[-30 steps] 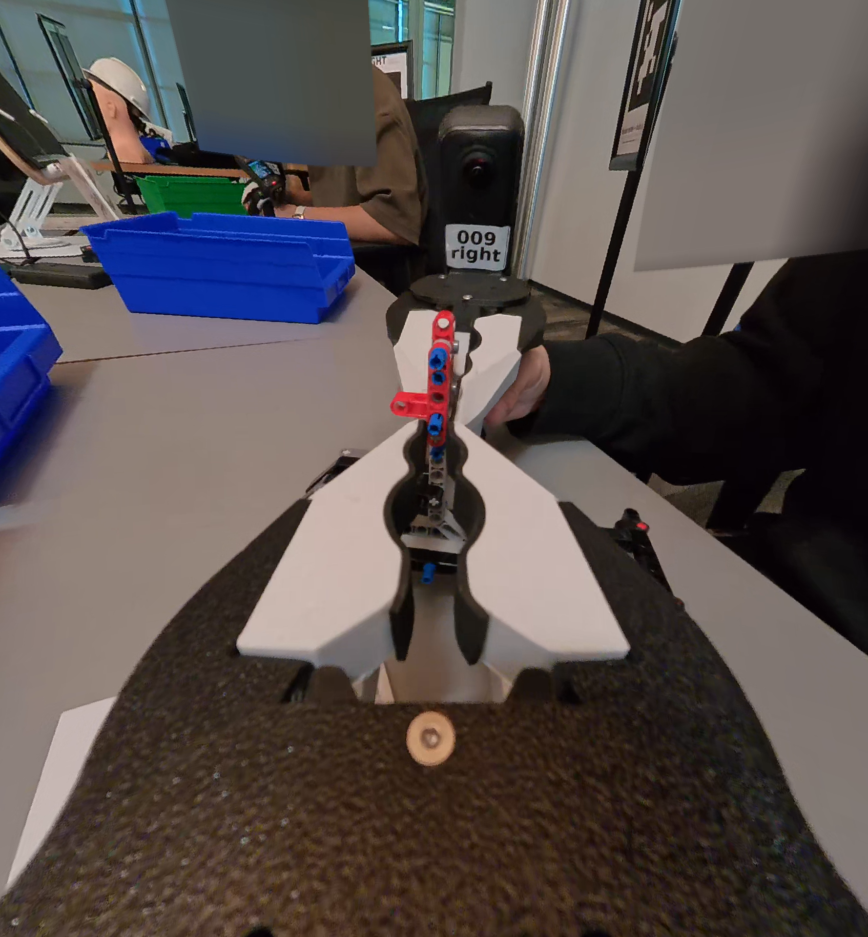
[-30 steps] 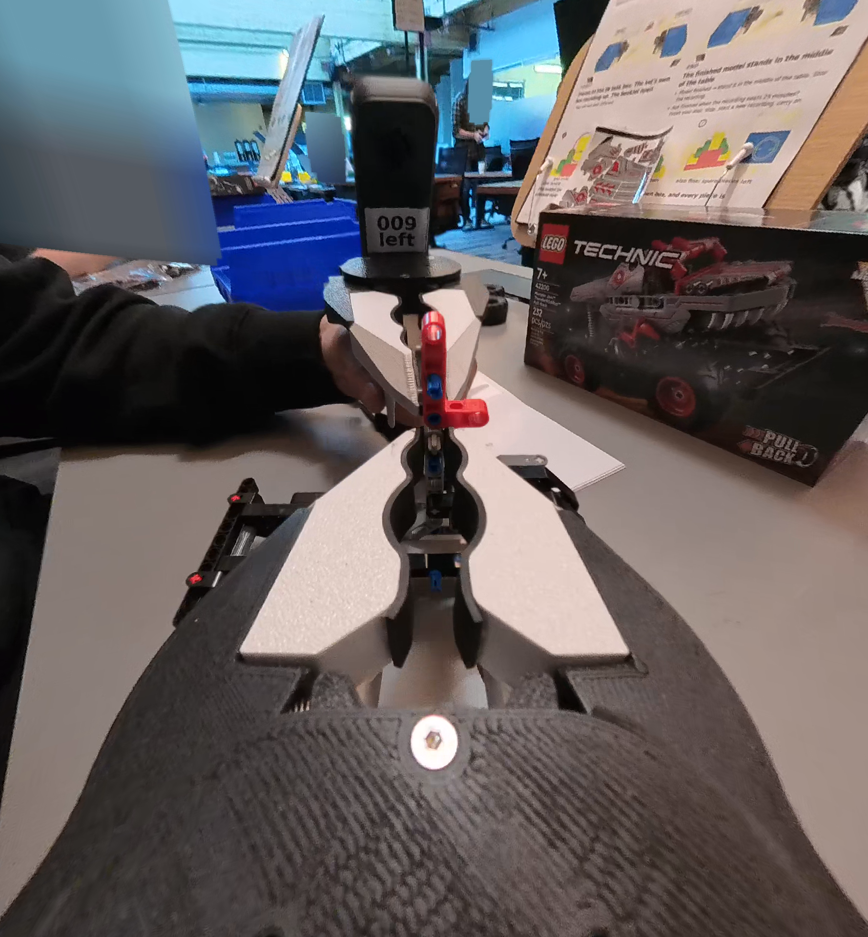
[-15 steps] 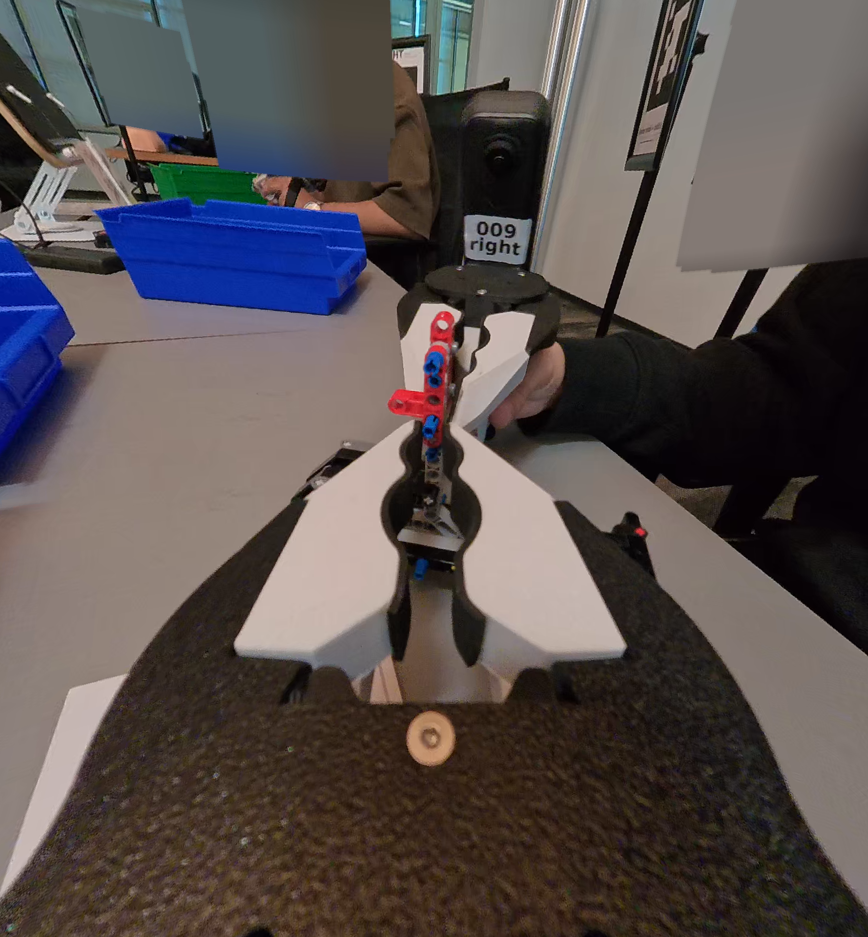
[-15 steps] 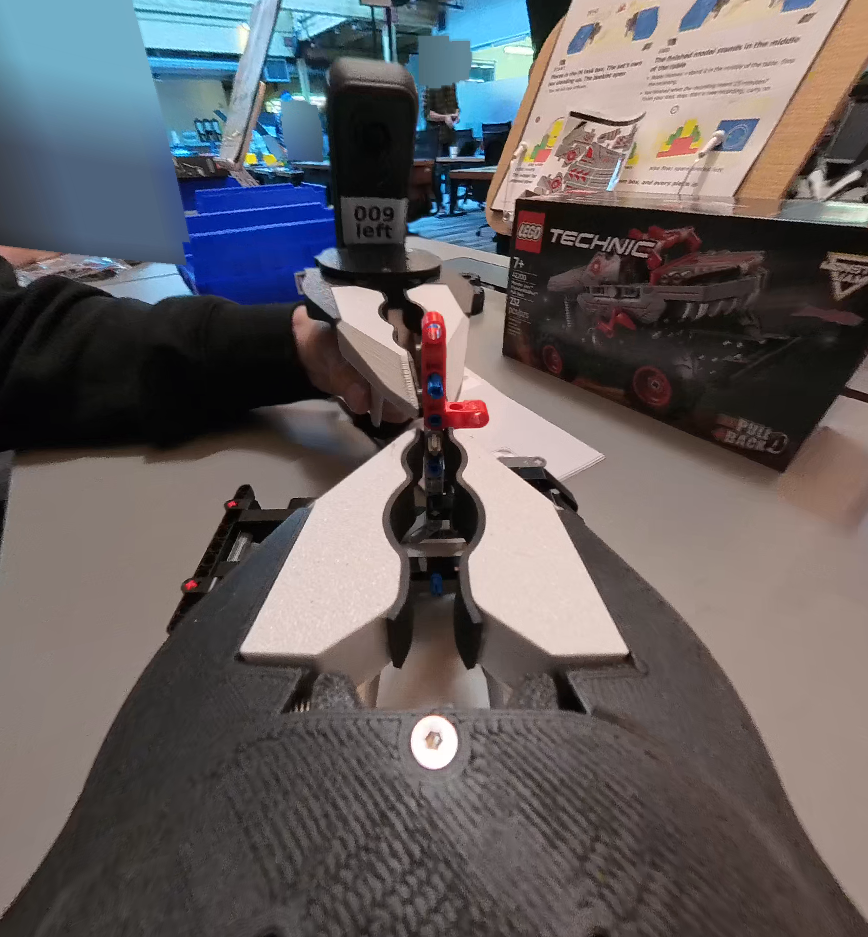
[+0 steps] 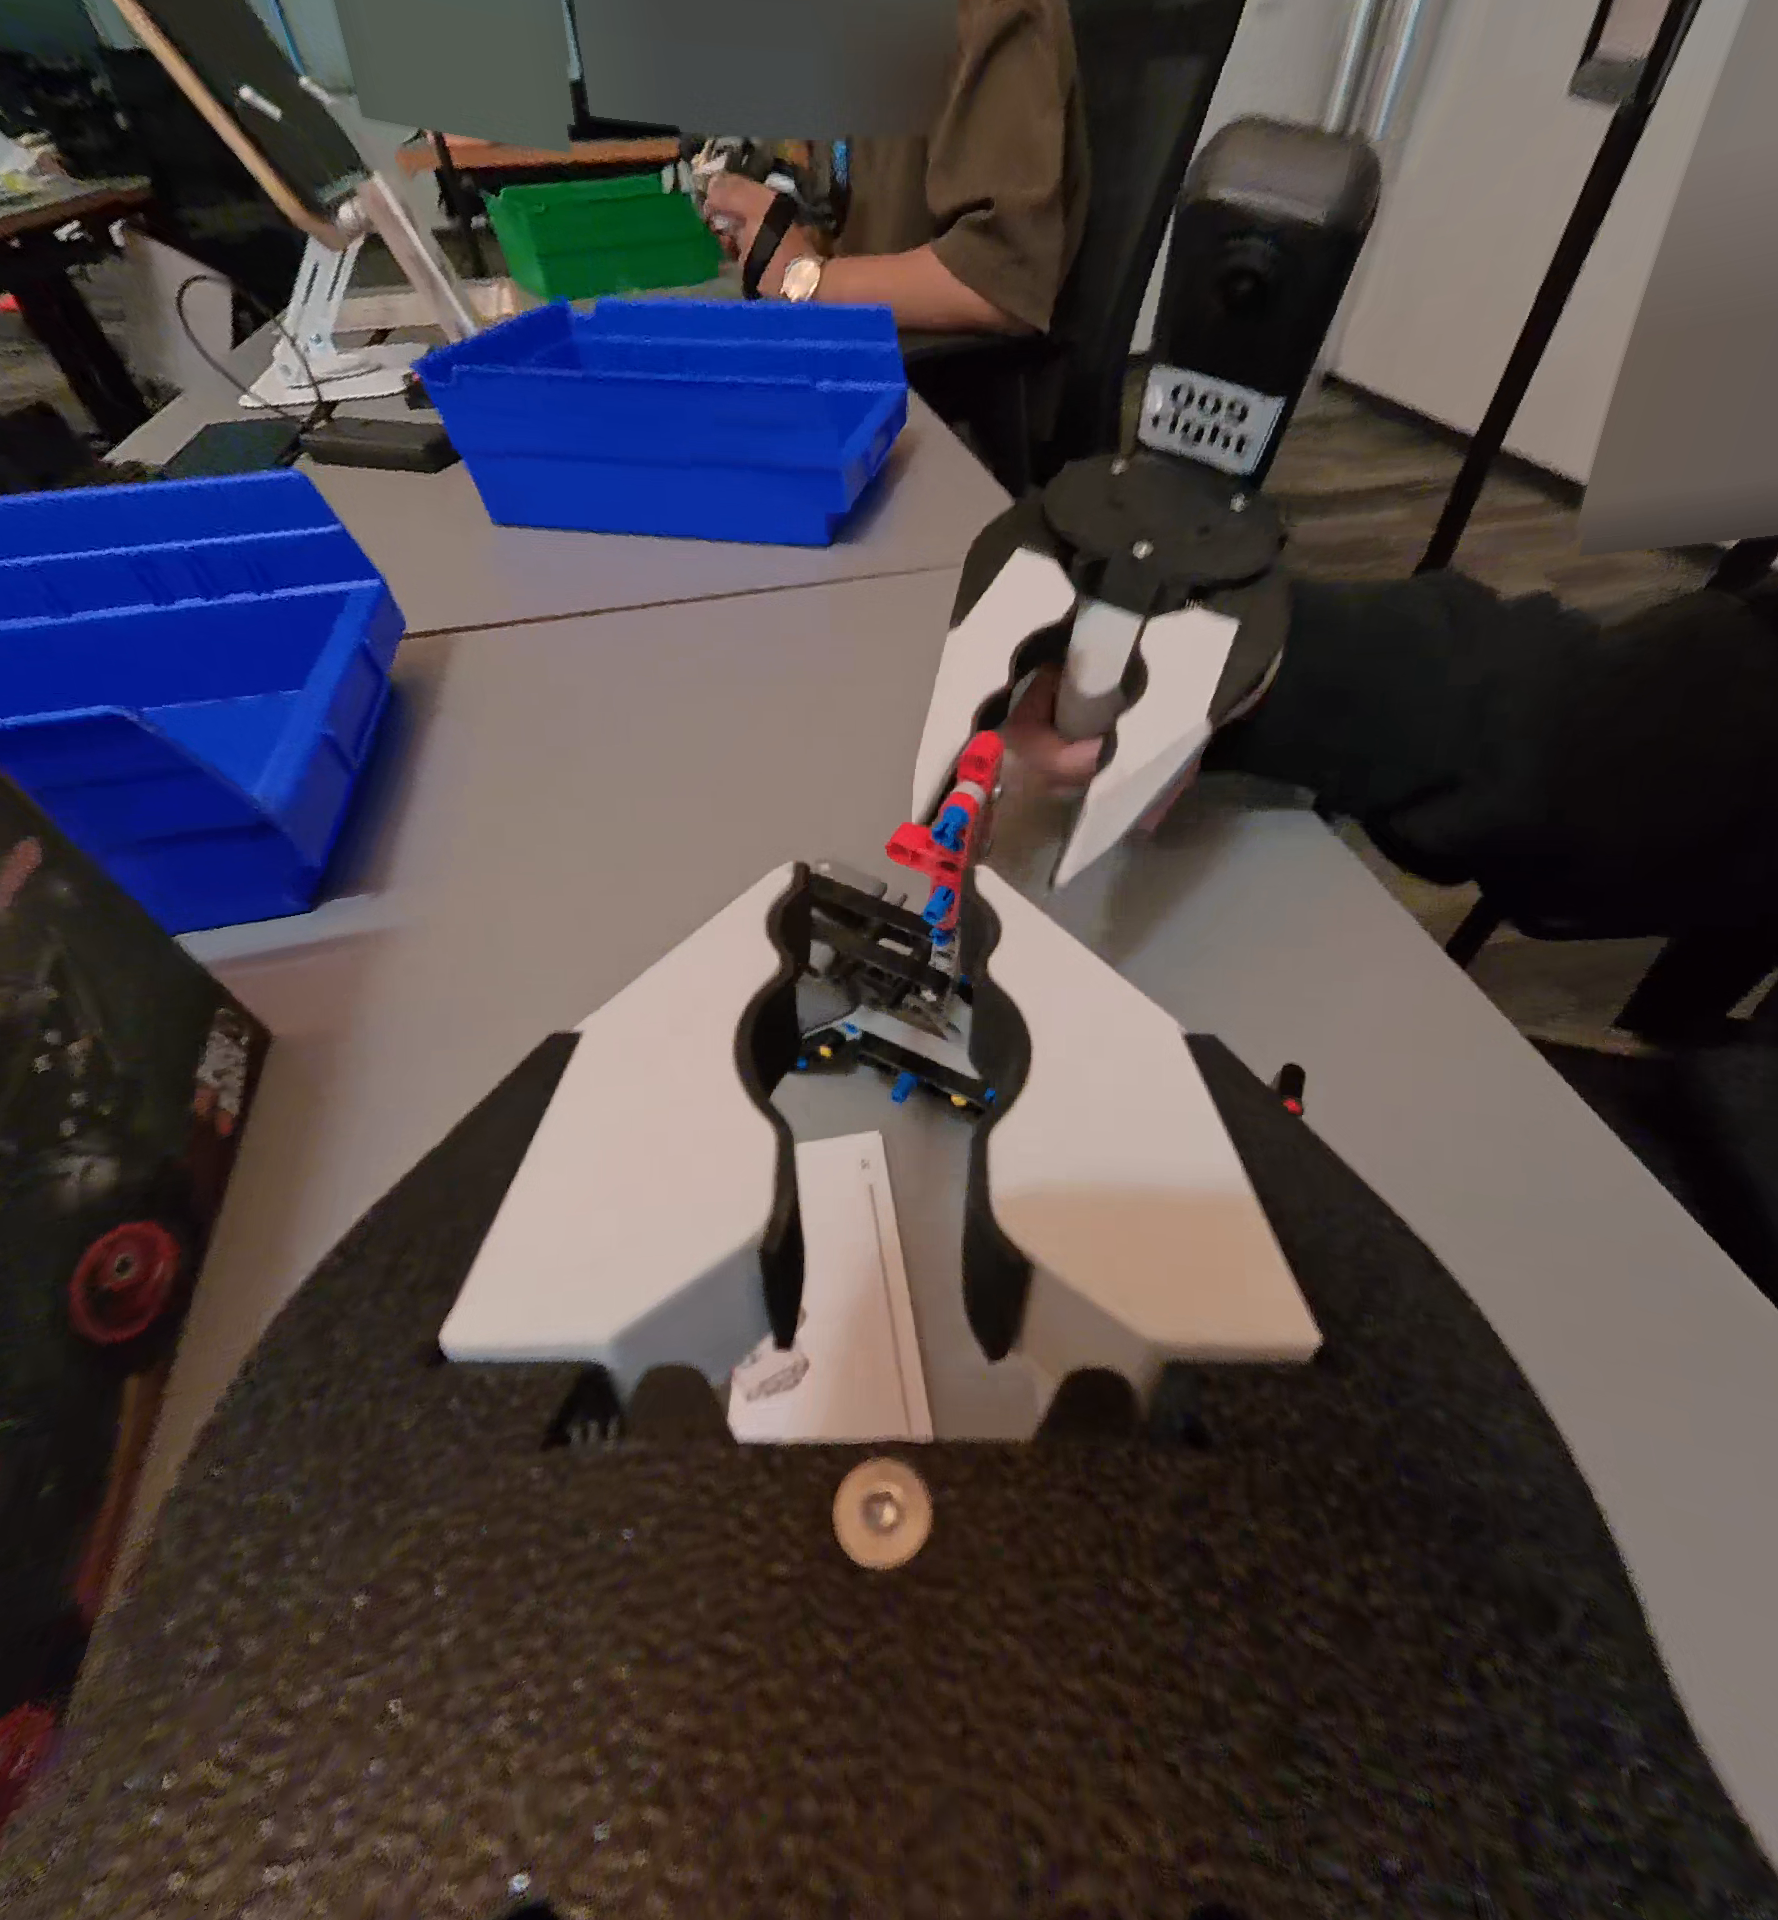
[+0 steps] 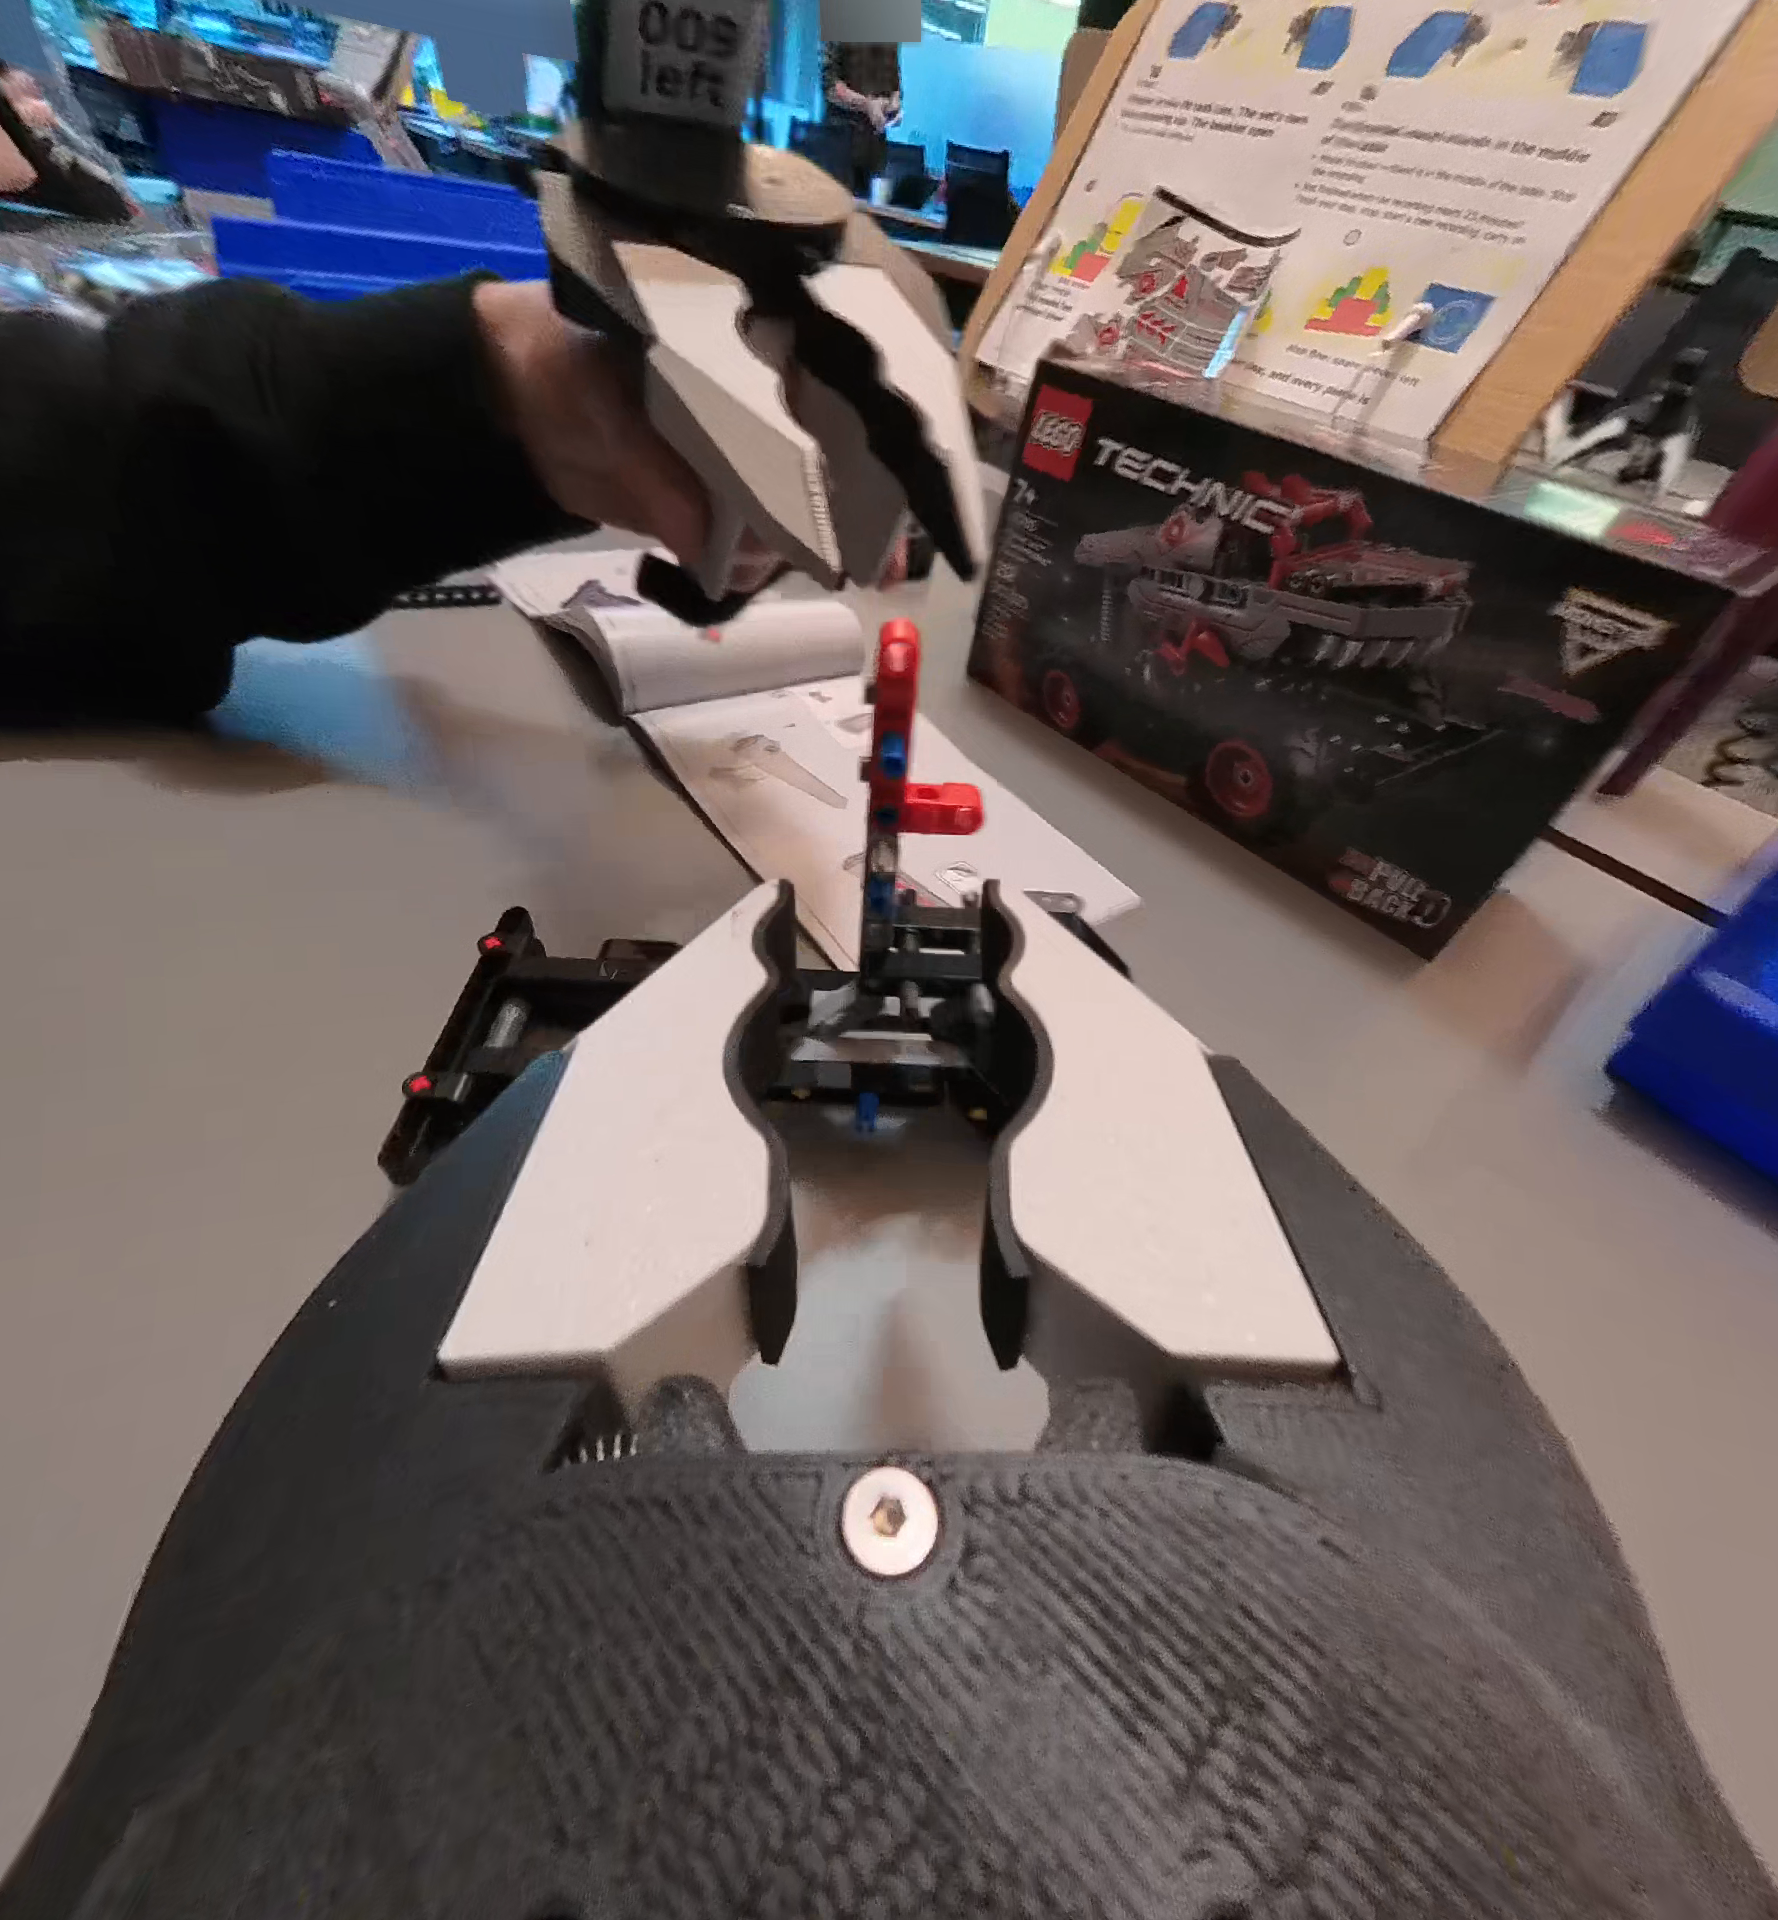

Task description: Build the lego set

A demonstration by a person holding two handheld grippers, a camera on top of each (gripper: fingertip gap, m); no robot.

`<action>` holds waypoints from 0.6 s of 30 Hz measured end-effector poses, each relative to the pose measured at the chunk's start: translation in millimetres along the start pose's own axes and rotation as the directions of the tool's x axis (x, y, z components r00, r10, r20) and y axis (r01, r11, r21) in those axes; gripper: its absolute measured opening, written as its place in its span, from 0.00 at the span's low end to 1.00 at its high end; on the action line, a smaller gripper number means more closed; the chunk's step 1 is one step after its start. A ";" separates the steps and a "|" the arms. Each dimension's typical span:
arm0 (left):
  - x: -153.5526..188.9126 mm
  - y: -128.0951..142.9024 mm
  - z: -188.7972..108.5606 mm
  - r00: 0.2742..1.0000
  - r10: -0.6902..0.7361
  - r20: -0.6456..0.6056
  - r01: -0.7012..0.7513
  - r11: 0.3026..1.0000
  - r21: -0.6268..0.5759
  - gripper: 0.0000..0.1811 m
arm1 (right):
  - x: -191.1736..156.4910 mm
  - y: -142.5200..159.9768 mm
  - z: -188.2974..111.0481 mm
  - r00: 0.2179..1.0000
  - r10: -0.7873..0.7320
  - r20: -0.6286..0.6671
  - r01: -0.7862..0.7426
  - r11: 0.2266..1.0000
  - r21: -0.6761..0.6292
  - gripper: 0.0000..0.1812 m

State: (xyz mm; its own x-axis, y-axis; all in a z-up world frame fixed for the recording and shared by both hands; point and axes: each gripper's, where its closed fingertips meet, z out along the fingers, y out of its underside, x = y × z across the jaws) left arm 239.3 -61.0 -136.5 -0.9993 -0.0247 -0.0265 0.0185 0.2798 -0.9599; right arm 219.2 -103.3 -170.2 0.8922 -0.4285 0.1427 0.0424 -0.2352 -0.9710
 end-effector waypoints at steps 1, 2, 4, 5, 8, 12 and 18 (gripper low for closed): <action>-0.9 0.4 -4.1 1.000 0.007 0.027 -0.006 1.000 -0.031 0.13 | 4.9 -2.2 -5.4 1.000 0.018 -0.019 -0.018 1.000 0.005 0.18; -1.1 1.3 -8.7 0.998 0.008 0.055 -0.005 0.998 -0.062 0.13 | 8.8 -2.7 -9.3 0.998 0.045 -0.033 -0.044 0.999 0.009 0.19; 4.6 3.7 -17.2 0.996 -0.013 0.091 0.024 0.993 -0.115 0.13 | 15.2 5.7 -12.9 0.996 0.071 -0.054 -0.072 0.997 -0.027 0.23; 11.1 6.2 -20.7 0.994 -0.039 0.098 0.053 0.989 -0.140 0.13 | 19.4 12.1 -13.9 0.995 0.067 -0.074 -0.071 0.996 -0.059 0.26; 40.6 21.5 -28.6 0.989 -0.095 0.111 0.117 0.969 -0.217 0.14 | 29.9 23.2 -13.9 0.994 0.060 -0.086 -0.071 0.989 -0.127 0.37; 84.0 56.7 -44.4 0.983 -0.061 0.175 0.112 0.948 -0.299 0.15 | 29.4 24.2 4.1 0.993 0.102 0.056 -0.092 0.984 -0.152 0.46; 133.6 99.3 -68.9 0.951 -0.143 0.273 0.223 0.931 -0.290 0.15 | 23.1 24.2 31.9 0.959 0.109 0.263 -0.063 0.982 -0.179 0.56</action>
State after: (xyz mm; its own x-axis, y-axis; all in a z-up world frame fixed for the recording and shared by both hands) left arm 105.4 29.7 -216.2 -0.9448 -0.3258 0.0353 -0.2145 0.5333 -0.8183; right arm 255.1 -91.1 -196.4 0.9781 -0.2072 -0.0198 -0.0950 -0.3601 -0.9281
